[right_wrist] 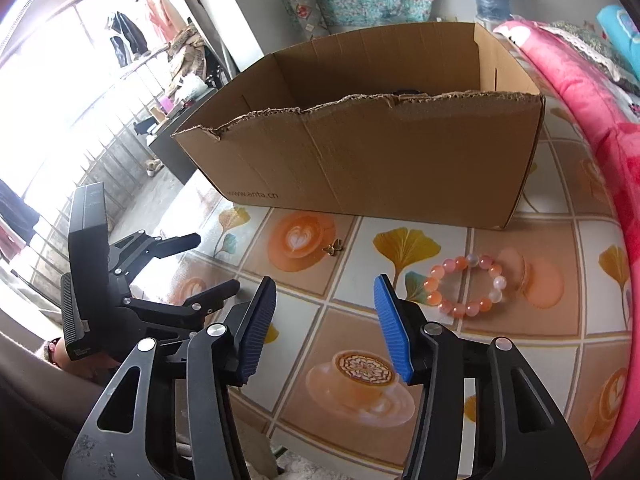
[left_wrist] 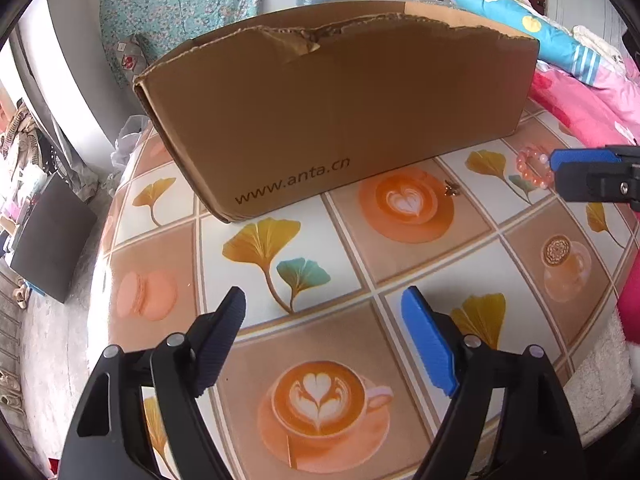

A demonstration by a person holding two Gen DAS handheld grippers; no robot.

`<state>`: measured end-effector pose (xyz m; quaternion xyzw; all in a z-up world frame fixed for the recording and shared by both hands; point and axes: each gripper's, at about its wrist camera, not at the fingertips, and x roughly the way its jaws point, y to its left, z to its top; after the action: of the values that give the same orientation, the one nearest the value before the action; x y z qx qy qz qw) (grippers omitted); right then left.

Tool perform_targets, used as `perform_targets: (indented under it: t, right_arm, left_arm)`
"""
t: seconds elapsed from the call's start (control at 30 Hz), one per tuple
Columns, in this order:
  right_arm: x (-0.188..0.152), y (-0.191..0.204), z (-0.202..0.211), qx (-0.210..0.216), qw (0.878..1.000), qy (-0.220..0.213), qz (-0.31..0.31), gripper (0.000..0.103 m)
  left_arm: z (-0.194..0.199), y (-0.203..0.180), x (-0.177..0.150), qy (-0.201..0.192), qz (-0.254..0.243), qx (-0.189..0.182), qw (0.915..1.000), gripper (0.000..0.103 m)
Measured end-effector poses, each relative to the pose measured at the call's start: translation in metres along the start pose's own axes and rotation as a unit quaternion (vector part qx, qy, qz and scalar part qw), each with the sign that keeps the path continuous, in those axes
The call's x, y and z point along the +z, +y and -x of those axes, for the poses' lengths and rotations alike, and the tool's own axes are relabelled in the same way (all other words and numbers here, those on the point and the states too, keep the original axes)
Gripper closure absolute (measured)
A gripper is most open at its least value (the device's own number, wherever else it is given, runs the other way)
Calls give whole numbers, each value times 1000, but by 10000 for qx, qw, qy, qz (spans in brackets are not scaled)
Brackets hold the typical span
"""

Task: Organize jewelry
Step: 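Withdraw both tools from the box back to the table, then lower the right tool onto a small gold earring and close it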

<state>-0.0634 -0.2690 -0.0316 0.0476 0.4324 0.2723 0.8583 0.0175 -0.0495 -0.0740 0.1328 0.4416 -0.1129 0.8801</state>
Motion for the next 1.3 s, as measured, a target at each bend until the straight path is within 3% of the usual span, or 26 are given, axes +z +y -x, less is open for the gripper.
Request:
perform_targets:
  t: [0.3,0.7,1.3]
  right_arm:
    - [0,-10,-6,-39,9999,50,-149,59]
    - [3,-5,-16,-154,9997,147,-86,55]
    - [6,3,-26,-400,9990,164,85,54]
  left_arm:
    - [-15,6,12,316,739,161,9966,5]
    - [-16,10,12,454,1085,125,9930,5]
    - [-21,15,15,552,1190,151,9912,5]
